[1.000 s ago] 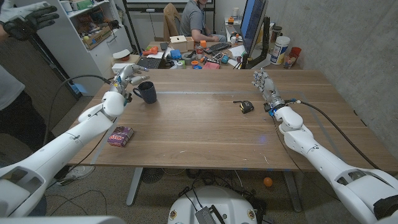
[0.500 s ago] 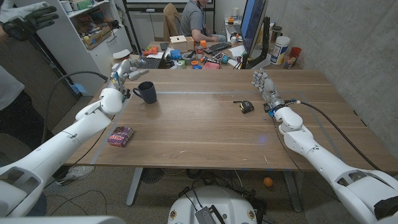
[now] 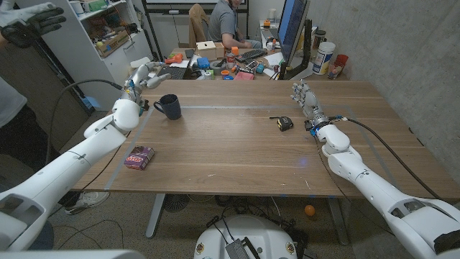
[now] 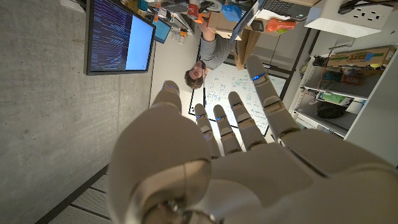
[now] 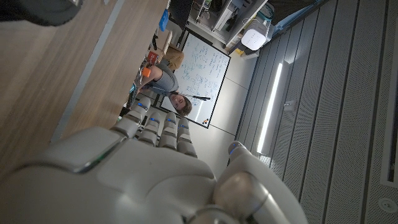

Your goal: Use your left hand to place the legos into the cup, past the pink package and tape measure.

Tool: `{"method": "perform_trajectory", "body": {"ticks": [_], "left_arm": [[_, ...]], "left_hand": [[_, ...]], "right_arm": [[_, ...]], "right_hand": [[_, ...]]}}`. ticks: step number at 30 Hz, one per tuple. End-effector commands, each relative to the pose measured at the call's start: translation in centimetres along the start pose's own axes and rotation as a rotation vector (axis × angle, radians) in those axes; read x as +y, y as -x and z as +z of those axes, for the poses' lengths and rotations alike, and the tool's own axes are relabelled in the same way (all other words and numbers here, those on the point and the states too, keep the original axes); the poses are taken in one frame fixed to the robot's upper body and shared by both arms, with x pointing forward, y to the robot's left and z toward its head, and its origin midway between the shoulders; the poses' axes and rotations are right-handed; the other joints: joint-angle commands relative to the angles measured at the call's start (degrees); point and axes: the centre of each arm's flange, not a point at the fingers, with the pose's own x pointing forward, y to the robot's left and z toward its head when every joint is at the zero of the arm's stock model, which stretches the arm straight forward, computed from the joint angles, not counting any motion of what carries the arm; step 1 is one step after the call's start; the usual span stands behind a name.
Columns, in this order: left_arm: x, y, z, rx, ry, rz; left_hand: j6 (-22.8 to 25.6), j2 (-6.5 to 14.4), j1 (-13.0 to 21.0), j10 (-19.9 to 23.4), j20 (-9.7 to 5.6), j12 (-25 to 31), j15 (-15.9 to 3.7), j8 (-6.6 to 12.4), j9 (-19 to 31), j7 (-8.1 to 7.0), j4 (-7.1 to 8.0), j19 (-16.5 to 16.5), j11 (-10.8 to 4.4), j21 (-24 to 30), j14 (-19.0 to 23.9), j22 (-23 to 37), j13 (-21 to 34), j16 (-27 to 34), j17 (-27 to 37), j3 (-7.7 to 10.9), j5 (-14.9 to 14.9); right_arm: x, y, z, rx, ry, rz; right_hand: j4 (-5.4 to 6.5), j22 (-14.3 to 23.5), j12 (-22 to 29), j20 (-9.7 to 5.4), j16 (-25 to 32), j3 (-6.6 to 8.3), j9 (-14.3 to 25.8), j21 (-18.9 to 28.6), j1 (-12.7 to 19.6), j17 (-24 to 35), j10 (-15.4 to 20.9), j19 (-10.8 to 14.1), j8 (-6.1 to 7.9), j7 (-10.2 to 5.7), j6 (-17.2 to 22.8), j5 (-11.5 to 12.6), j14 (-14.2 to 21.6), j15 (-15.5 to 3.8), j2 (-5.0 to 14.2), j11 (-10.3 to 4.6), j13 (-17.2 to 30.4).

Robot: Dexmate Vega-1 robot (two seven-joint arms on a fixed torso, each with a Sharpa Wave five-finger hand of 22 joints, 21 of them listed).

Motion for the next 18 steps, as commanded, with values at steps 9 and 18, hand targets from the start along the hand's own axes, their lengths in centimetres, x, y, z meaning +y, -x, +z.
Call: {"method": "perform_trajectory", "body": {"ticks": [9,18], "left_arm": [[1.8,-0.2,1.6,-0.034,0.032,0.028],[2.3,-0.2,1.9,-0.05,0.047,0.023]], "left_hand": [[-2.49,1.71,-8.99,-0.1,1.95,-3.24,0.42,0.6,-1.07,2.2,4.32,-8.9,1.52,-8.07,-2.82,-0.12,-2.3,0.07,-3.8,-1.8,0.05],[-5.29,1.72,-12.51,-1.27,1.88,-5.58,3.16,-0.01,-1.79,3.29,5.55,-11.38,3.54,-12.16,-7.13,-0.09,-3.98,-0.74,-6.16,-2.79,0.52]], "right_arm": [[0.4,1.0,0.0,-0.003,0.001,-0.006],[0.7,1.5,0.5,-0.003,0.013,-0.008]], "right_hand": [[-0.11,0.24,0.01,-0.12,-0.05,-0.34,0.15,0.35,0.16,0.2,0.04,0.21,-0.04,0.23,-0.37,0.33,0.37,0.21,-0.03,0.14,0.16],[-0.1,0.24,0.01,-0.15,-0.06,-0.44,0.15,0.35,0.15,0.21,0.05,0.21,-0.02,0.25,-0.31,0.35,0.37,0.18,-0.04,0.17,0.16]]}}
